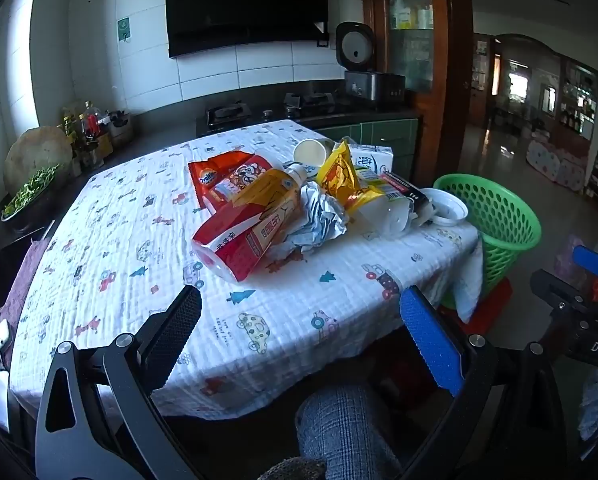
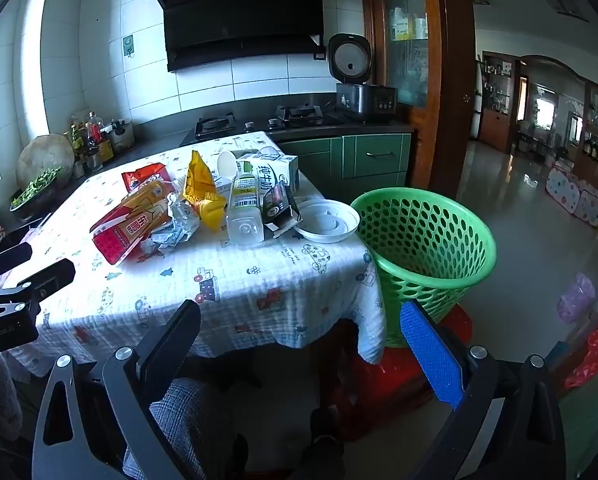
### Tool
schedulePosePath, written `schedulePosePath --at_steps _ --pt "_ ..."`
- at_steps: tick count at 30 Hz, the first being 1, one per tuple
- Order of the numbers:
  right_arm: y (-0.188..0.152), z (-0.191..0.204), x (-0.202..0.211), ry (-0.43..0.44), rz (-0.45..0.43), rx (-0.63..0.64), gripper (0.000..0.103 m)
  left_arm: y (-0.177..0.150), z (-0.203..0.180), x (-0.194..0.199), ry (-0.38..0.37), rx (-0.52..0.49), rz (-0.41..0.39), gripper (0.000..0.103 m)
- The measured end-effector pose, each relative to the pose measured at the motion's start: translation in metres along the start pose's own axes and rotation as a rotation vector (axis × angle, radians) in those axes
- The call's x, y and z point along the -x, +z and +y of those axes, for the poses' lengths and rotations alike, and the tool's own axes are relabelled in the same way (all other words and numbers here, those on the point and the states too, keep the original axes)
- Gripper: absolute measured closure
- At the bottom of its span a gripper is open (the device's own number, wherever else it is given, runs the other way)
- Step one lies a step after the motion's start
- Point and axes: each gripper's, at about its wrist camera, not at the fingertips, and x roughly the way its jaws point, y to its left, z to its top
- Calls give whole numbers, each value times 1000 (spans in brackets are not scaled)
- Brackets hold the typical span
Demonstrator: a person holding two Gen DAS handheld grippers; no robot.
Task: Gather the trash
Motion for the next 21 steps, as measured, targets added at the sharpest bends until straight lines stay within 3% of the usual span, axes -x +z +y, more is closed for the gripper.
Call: schedulePosePath --at_steps 21 --pt "-2 0 0 -3 -3 3 6 -2 2 -3 1 -8 13 5"
